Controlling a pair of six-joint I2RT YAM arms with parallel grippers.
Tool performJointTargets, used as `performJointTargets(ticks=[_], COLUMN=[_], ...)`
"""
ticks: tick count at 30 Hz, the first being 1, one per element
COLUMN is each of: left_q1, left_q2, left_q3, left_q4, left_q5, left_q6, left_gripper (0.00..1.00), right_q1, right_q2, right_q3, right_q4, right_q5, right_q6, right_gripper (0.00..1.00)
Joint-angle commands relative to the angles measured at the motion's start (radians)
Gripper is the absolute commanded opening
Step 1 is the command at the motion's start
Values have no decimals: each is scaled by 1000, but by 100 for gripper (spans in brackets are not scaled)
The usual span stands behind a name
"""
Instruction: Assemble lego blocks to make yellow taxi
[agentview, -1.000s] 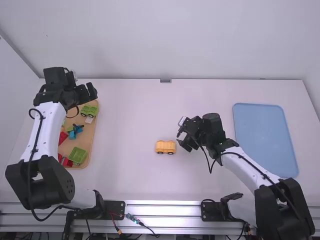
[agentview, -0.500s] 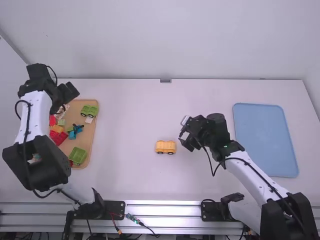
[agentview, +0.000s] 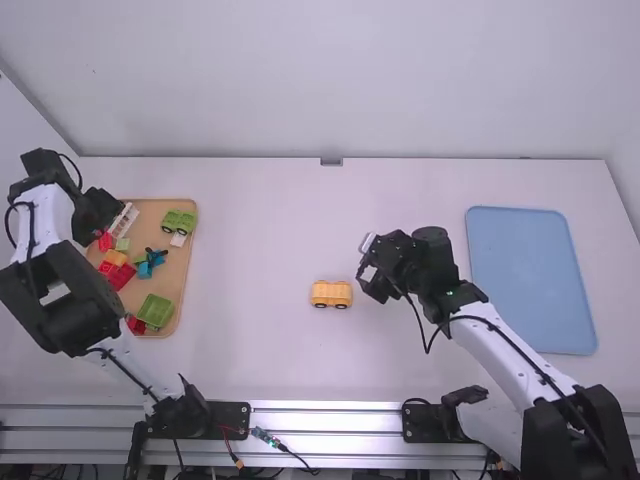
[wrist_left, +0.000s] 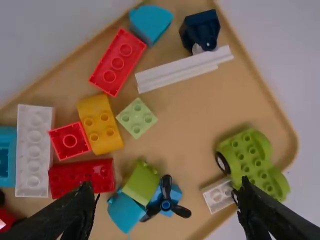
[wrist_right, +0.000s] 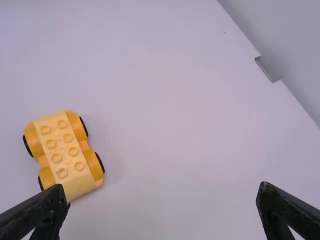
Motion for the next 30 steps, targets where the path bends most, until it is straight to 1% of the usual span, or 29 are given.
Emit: performJointTargets(ticks=[1,2,3,4,9,10,12,18,23,27,30], left_q1=[-1,-1,-1,1,3,2,-2,0,-2,-1,3], left_q2=[12,12,12,12,12,12,12,12,12,12,12], left_q3=[-41,-54,-69,-82,-155,-178,-209,-275,-315,-349,-366], left_q4=[21,27,31,34,88,114,140,200,271,333,363], left_q5=[6,2,-13,-29,-42,-42,-69,-82,-136,-134,-135], left_q6=[-13,-35,-64,-87,-138,-139,-171,-146,-124,-107,-107], left_gripper=[73,70,64,62,59,56,53,54,53,52,53], right_q1=[1,1,1,1,0,0,0,0,0,0,0], right_q2=[-16,-16,-16,-16,-16,-16,-16,-16,-16,-16,-16], right_q3=[-10,-10,-10,-10,-10,-10,-10,-10,-10,-10,-10], right_q4=[2,2,2,2,-1,-1,-1,-1,-2,-2,-5], right_q5=[2,2,1,2,2,2,2,2,2,2,2], right_q6=[-3,-3,-3,-3,-3,-3,-3,-3,-3,-3,-3], right_gripper=[99,99,99,99,99,99,99,99,99,99,99])
